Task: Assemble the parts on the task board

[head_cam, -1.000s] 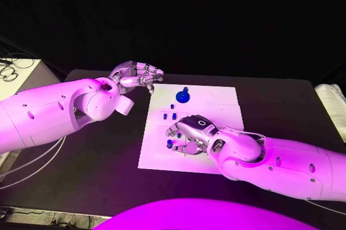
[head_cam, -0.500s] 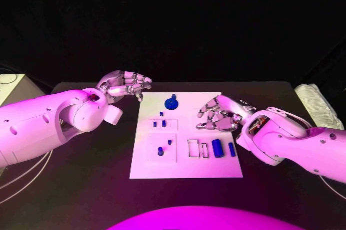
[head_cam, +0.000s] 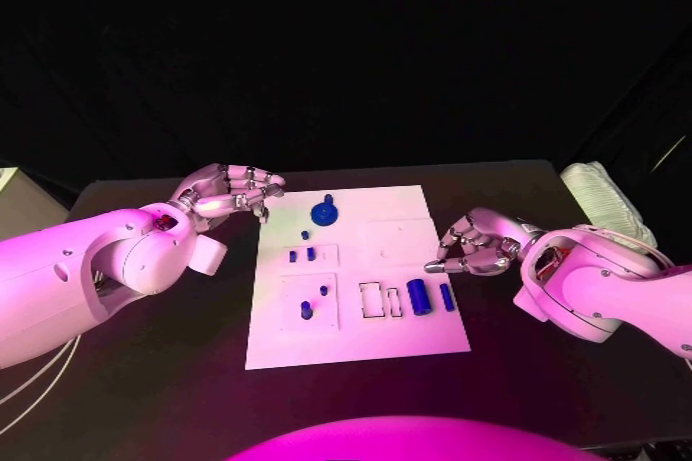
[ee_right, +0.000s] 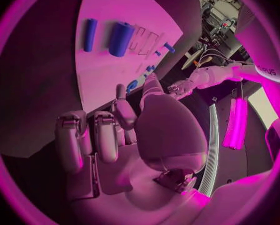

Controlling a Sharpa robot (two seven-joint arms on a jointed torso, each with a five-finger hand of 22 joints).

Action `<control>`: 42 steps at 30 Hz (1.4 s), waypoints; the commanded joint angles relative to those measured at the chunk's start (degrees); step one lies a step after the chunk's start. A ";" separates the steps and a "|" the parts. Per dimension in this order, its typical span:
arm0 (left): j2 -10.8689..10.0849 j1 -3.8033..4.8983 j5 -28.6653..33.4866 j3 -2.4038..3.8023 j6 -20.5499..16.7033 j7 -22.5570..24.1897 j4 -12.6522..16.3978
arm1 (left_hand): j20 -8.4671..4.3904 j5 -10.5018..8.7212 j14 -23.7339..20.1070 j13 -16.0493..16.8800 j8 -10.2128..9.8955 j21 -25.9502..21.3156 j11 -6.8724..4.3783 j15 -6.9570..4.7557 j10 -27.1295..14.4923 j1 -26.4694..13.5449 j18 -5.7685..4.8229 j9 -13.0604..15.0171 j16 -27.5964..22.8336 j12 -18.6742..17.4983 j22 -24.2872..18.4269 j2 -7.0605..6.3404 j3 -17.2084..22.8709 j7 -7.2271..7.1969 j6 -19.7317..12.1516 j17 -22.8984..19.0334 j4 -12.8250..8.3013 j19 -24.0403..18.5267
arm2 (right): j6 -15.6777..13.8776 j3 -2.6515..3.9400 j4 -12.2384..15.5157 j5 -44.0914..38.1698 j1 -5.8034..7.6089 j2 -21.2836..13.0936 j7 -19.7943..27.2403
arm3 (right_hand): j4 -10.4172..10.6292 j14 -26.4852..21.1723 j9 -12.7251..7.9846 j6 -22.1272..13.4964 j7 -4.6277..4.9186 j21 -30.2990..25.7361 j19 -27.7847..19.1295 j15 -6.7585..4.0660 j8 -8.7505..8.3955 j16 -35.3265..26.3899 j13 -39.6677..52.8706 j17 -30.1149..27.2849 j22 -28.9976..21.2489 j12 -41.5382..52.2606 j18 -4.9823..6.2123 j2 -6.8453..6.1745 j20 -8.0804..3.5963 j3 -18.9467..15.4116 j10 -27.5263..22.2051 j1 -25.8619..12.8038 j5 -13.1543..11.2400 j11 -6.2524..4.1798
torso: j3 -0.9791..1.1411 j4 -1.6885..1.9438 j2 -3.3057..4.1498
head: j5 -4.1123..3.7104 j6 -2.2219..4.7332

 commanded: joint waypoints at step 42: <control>-0.67 -0.43 1.38 0.05 1.35 1.14 0.88 | -0.13 -0.22 0.00 -0.12 0.28 0.31 0.12 0.00 0.40 -0.19 0.81 -0.12 -0.33 -0.01 0.14 -0.05 -0.05 0.26 -0.16 0.11 0.06 -0.47 | 4.25 -0.39 -5.22 -12.22 -7.52 10.42 -16.86 | -0.09 5.38 1.01 0.42 -0.53 0.19 5.99 -0.12 1.07 1.01 22.26 11.93 15.06 16.01 -0.79 -1.24 -0.17 0.95 4.29 -6.57 3.27 -1.49 | -0.25 0.01 0.15 | 0.27 -1.47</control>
